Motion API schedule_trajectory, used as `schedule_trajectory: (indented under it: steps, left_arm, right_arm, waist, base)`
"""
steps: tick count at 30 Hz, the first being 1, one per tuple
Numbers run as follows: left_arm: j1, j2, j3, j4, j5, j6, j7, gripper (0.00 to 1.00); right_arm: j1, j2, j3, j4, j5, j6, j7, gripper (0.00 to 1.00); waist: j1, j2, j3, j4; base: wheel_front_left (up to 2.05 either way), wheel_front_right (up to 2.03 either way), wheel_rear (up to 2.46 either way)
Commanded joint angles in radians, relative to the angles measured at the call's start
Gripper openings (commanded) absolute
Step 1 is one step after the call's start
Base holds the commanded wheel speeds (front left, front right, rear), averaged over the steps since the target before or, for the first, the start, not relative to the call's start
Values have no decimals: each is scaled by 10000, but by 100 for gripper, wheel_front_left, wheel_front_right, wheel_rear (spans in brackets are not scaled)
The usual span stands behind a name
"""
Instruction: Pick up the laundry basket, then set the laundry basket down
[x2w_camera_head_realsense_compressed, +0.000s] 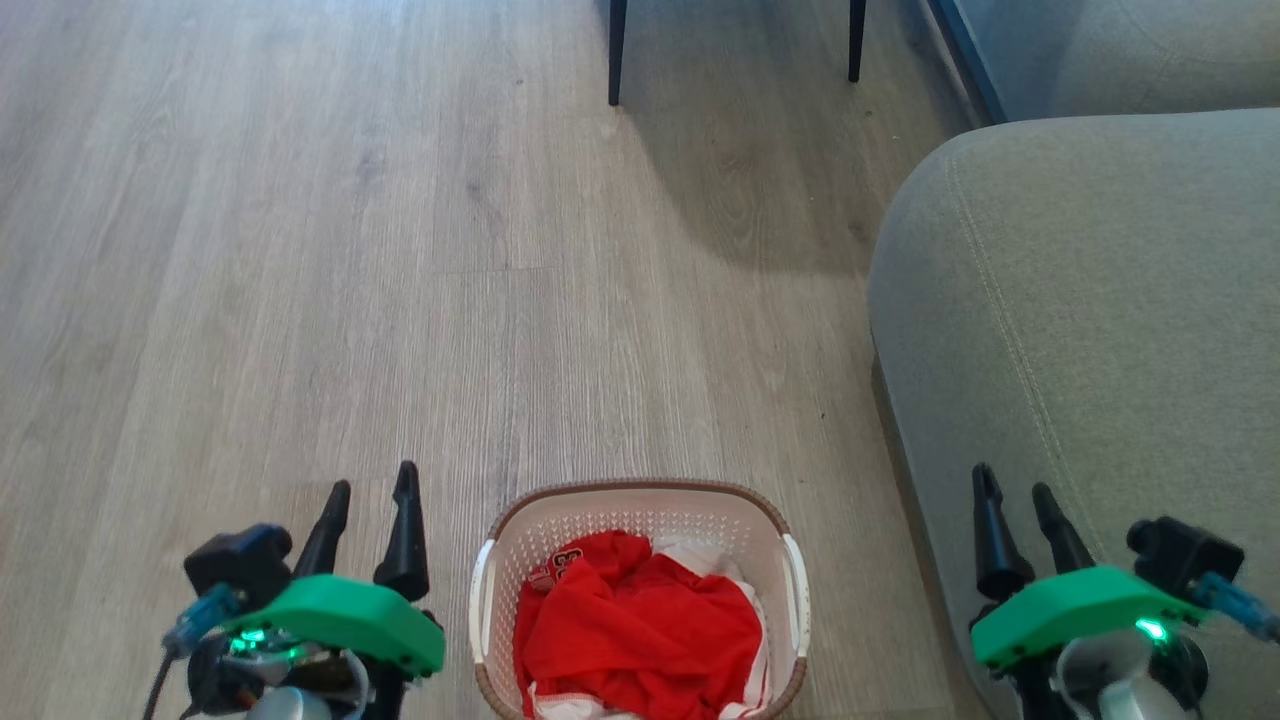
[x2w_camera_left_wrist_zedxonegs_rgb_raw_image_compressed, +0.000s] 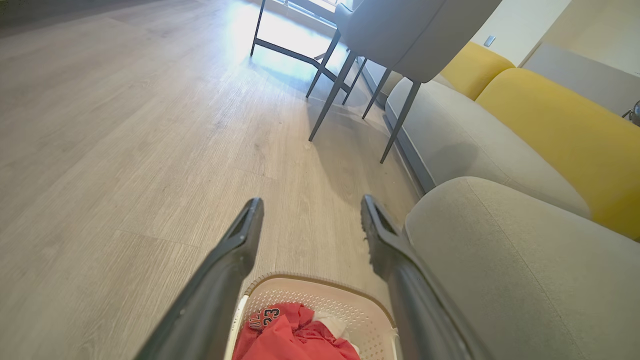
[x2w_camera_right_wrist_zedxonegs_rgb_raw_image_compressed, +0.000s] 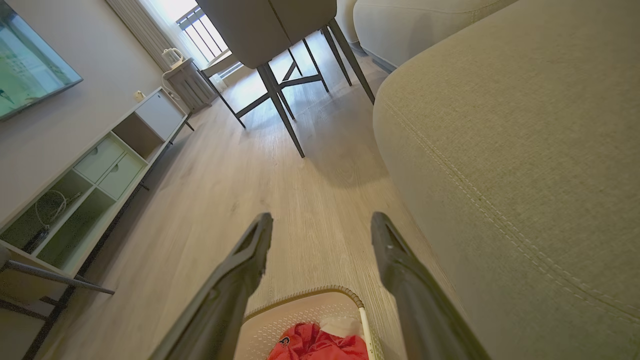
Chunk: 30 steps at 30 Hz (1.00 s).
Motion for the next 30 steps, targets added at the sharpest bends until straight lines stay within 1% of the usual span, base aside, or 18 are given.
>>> schedule_trajectory:
  steps: [1,15,19,30]
  left_arm:
    - [-177,159,107,-327,342,96,-139,100]
    - [77,259,-184,-382,1996,380,-555,100]
    - [115,268,-230,-415,2352,431,-643,100]
    - [248,248,-325,-408,3712,559,-1000,100]
  right_arm:
    - [-144,-112,233,-400,-330,-9,-164,100]
    - [-4,-130,551,-466,-2041,-11,-574,100]
    - [13,-134,602,-497,-2390,-11,-661,100]
    - [56,-149,818,-623,-3821,-12,-1012,100]
  waist:
    - [0,-1,-9,-1]
    - [0,-1,-136,7]
    - [0,-1,-147,14]
    - [0,-1,-176,21]
  base:
    - [0,0,0]
    - [0,0,0]
    - [0,0,0]
    - [0,0,0]
